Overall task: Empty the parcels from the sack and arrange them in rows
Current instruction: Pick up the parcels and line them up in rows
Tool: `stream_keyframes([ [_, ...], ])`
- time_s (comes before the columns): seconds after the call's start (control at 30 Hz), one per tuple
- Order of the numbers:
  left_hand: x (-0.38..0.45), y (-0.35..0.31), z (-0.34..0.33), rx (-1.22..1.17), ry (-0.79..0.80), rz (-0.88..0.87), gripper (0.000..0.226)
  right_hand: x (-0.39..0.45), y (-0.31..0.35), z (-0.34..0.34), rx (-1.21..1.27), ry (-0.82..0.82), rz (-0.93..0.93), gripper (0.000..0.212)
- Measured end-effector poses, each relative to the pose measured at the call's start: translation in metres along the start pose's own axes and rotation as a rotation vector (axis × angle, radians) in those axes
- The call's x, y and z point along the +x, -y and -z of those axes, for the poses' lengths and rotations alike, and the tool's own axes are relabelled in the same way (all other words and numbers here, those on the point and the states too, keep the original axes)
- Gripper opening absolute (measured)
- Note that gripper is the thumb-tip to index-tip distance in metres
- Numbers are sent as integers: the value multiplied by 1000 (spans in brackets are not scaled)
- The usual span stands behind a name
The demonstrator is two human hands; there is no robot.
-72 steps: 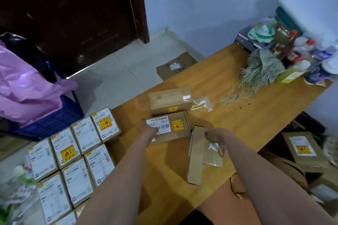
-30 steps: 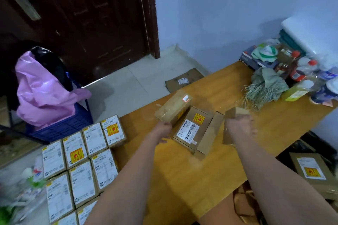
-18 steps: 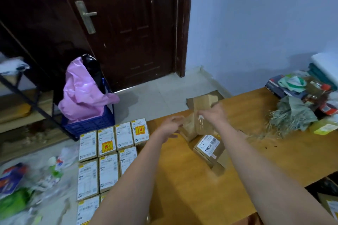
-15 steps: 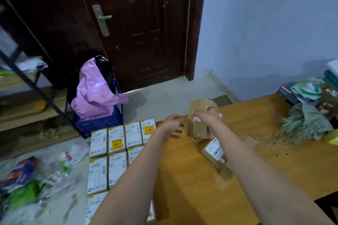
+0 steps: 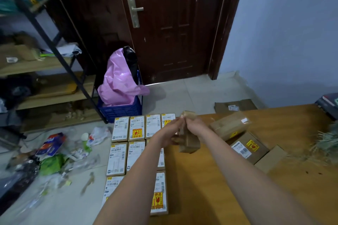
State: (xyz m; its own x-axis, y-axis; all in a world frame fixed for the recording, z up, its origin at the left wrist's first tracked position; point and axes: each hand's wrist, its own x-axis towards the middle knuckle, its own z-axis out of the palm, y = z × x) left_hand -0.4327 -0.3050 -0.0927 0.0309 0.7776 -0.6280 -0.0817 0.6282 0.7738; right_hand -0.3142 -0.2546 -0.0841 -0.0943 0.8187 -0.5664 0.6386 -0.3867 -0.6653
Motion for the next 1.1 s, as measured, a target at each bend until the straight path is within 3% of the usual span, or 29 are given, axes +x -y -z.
stream_keyframes([
  [0.07,0,6,6,-21,-23,22,79,-4,2,-7,203,94,-39,55],
  [0.13,2,14,12,-44,-66,30,86,-3,-1,-9,322,176,-38,37],
  [0.2,5,20,20,-89,-127,24,75,-1,-8,-10,344,241,-6,32],
  [0.47,19,32,34,-203,-173,66,41,19,-35,-3,293,274,-132,68],
  [0.6,32,27,31,-274,-151,46,36,32,-38,3,390,424,-149,42],
  [0.67,41,26,28,-242,-150,41,42,39,-38,6,381,431,-137,42],
  [0.77,57,23,26,-79,-196,13,53,53,-36,9,338,393,-147,48],
  [0.93,86,18,34,608,-382,-164,40,90,-28,14,191,160,-116,47],
  [1.1,116,25,55,884,-506,-182,46,120,-14,19,113,110,-146,33],
])
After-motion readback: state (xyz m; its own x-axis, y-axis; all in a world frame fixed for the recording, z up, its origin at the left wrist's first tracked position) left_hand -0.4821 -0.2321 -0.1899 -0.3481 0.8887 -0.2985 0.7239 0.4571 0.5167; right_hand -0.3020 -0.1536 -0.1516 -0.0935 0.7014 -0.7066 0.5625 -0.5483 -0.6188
